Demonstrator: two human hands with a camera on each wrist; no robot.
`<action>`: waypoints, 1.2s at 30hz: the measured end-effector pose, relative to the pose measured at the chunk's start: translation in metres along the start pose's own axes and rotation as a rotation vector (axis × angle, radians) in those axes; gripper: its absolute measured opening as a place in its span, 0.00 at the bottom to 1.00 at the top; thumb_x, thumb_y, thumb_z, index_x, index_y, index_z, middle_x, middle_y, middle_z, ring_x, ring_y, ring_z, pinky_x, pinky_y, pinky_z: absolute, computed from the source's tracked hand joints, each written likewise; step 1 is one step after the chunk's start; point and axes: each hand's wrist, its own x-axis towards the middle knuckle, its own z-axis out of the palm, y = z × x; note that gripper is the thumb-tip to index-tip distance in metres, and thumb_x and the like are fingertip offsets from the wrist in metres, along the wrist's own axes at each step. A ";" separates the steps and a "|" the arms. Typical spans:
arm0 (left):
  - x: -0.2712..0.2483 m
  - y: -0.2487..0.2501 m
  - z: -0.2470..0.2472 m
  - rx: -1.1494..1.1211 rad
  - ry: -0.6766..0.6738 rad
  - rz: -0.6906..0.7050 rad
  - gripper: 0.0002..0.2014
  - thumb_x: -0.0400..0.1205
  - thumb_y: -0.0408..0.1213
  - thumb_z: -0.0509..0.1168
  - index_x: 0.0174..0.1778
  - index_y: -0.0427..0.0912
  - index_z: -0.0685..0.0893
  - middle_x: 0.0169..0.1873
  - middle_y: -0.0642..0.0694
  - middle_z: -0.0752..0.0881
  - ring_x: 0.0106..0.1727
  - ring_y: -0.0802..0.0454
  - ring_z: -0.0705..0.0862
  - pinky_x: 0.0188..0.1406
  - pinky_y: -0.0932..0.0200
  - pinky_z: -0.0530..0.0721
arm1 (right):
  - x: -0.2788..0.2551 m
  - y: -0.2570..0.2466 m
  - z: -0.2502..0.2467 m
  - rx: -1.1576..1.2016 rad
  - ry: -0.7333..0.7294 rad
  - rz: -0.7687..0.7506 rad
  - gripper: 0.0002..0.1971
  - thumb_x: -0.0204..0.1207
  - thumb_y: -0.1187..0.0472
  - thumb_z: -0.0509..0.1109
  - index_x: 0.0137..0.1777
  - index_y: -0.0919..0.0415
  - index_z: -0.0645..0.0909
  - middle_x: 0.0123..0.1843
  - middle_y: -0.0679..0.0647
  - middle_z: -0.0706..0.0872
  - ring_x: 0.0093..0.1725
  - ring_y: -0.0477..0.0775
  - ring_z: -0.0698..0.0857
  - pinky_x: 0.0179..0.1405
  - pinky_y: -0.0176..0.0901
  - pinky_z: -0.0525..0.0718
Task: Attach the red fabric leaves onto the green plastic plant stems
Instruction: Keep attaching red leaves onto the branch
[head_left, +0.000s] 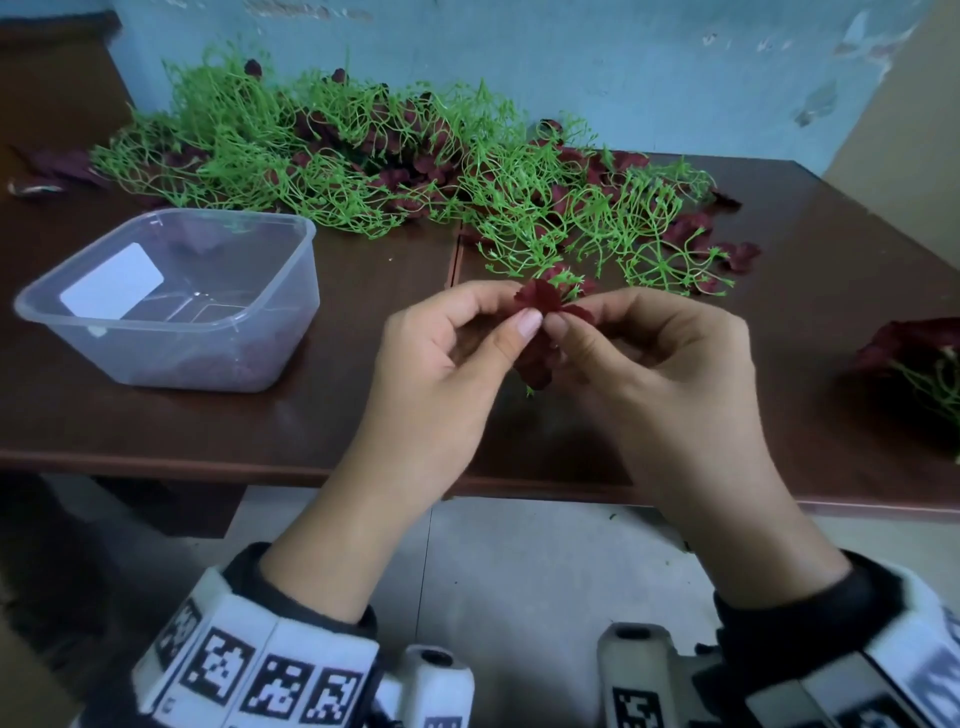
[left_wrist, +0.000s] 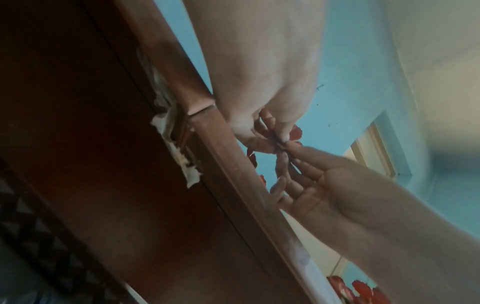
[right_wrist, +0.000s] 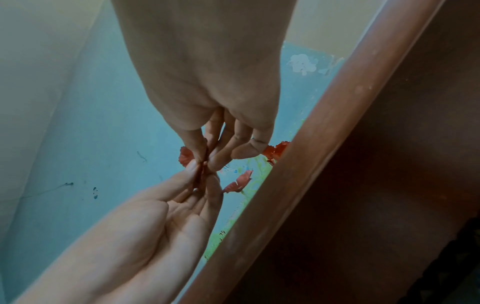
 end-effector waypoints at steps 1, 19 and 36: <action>-0.001 0.001 0.002 0.018 -0.004 0.011 0.07 0.85 0.28 0.70 0.52 0.42 0.91 0.45 0.51 0.93 0.49 0.57 0.90 0.53 0.60 0.87 | -0.001 0.000 0.000 -0.034 0.008 -0.008 0.04 0.77 0.67 0.77 0.41 0.66 0.88 0.32 0.55 0.92 0.30 0.46 0.88 0.30 0.38 0.86; 0.010 0.001 0.005 0.705 0.058 0.086 0.17 0.78 0.35 0.77 0.62 0.50 0.88 0.54 0.58 0.86 0.55 0.63 0.85 0.55 0.72 0.81 | 0.015 0.011 -0.015 0.132 0.169 0.218 0.10 0.76 0.70 0.71 0.36 0.59 0.87 0.32 0.56 0.90 0.38 0.59 0.89 0.39 0.43 0.86; 0.012 -0.004 -0.004 0.179 0.043 0.079 0.15 0.81 0.19 0.70 0.44 0.46 0.83 0.45 0.43 0.91 0.51 0.50 0.92 0.58 0.55 0.88 | 0.021 0.005 -0.018 0.488 0.078 0.489 0.10 0.88 0.68 0.59 0.50 0.59 0.82 0.50 0.57 0.93 0.50 0.62 0.93 0.40 0.48 0.89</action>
